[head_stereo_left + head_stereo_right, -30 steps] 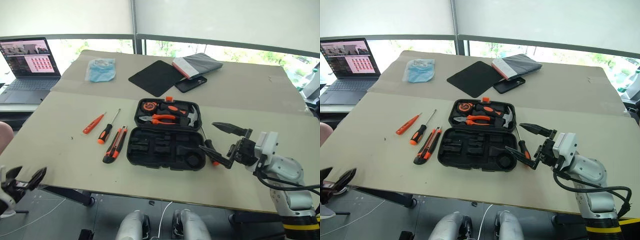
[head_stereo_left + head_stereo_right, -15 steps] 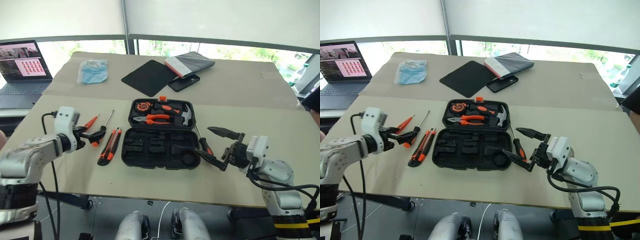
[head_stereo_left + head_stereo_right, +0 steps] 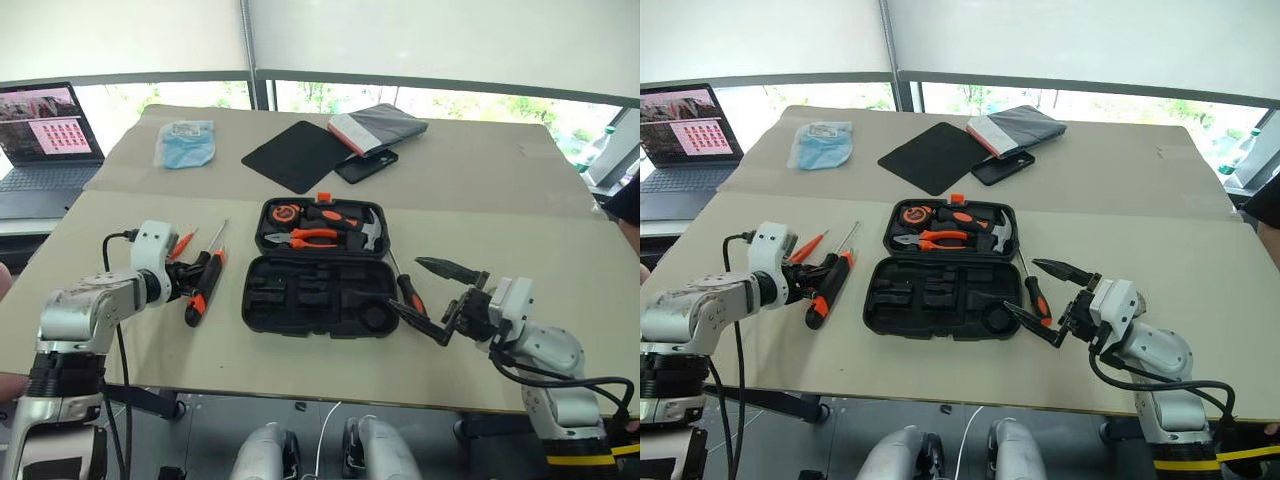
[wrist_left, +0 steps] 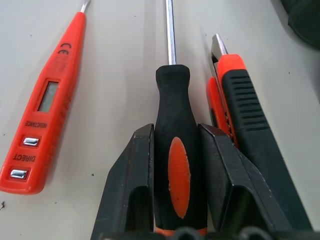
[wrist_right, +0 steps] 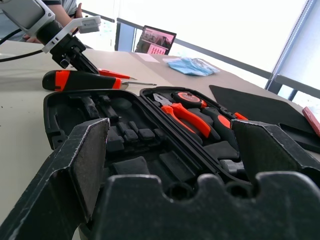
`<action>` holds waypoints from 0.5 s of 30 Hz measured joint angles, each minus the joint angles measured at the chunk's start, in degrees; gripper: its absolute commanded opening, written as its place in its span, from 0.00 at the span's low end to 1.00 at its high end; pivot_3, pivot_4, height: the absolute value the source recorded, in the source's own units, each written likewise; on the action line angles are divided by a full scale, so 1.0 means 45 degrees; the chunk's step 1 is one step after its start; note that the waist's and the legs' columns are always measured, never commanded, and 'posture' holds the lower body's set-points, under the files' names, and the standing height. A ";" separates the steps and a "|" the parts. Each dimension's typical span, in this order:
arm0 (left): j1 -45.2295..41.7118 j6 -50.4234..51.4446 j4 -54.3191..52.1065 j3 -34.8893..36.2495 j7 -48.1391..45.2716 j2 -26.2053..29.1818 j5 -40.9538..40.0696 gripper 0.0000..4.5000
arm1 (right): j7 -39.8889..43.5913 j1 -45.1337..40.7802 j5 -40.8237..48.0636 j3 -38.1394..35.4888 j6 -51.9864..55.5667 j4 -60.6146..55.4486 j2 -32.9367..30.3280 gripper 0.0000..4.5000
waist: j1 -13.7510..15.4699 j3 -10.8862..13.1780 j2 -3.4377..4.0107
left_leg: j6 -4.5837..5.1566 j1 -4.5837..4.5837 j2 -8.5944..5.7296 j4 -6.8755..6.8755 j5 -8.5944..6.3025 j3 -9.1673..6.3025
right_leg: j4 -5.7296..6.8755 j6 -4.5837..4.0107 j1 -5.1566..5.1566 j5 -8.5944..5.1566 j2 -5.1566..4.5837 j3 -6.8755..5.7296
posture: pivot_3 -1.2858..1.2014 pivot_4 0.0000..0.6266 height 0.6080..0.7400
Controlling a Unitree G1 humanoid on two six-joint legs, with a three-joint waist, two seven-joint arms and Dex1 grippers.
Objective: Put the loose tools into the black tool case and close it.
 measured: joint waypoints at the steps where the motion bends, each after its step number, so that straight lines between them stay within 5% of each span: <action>1: 0.0065 -0.0066 0.0012 0.0154 -0.0043 -0.0081 -0.0005 0.18 | -0.0041 -0.0004 -0.0002 0.0000 0.0000 -0.0003 0.0000 1.00 | 0.0001 0.0000 0.0000 | 0.0002 -0.0001 0.0000 0.0000 0.0001 0.0000 | 0.0000 0.0000 0.0000 0.0000 0.0000 -0.0001 | 0.52 0.24 1.00; 15: 0.0464 -0.2858 0.0019 0.0754 -0.1660 -0.0263 0.0109 0.18 | -0.0187 -0.0304 -0.0024 0.0094 0.0053 -0.0047 0.0000 1.00 | 0.0054 0.0000 0.0000 | 0.0021 -0.0006 -0.0002 0.0001 0.0011 0.0001 | -0.0003 -0.0003 0.0000 0.0002 0.0000 -0.0006 | 0.52 0.24 1.00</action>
